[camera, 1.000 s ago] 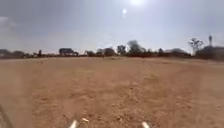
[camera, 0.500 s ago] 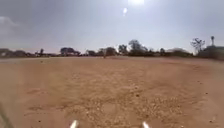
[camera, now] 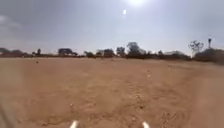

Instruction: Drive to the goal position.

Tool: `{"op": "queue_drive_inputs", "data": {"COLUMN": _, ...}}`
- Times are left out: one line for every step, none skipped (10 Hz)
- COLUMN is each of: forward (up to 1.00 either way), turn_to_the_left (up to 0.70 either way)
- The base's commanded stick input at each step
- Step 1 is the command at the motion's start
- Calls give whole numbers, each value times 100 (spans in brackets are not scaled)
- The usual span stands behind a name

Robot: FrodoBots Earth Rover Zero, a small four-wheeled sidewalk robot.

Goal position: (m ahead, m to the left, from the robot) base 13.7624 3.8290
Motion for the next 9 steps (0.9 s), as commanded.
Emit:
{"op": "queue_drive_inputs", "data": {"forward": 70, "turn_to_the_left": 0}}
{"op": "queue_drive_inputs", "data": {"forward": 70, "turn_to_the_left": 0}}
{"op": "queue_drive_inputs", "data": {"forward": 70, "turn_to_the_left": 0}}
{"op": "queue_drive_inputs", "data": {"forward": 70, "turn_to_the_left": 0}}
{"op": "queue_drive_inputs", "data": {"forward": 70, "turn_to_the_left": 0}}
{"op": "queue_drive_inputs", "data": {"forward": 70, "turn_to_the_left": 0}}
{"op": "queue_drive_inputs", "data": {"forward": 70, "turn_to_the_left": 0}}
{"op": "queue_drive_inputs", "data": {"forward": 70, "turn_to_the_left": 0}}
{"op": "queue_drive_inputs", "data": {"forward": 70, "turn_to_the_left": 0}}
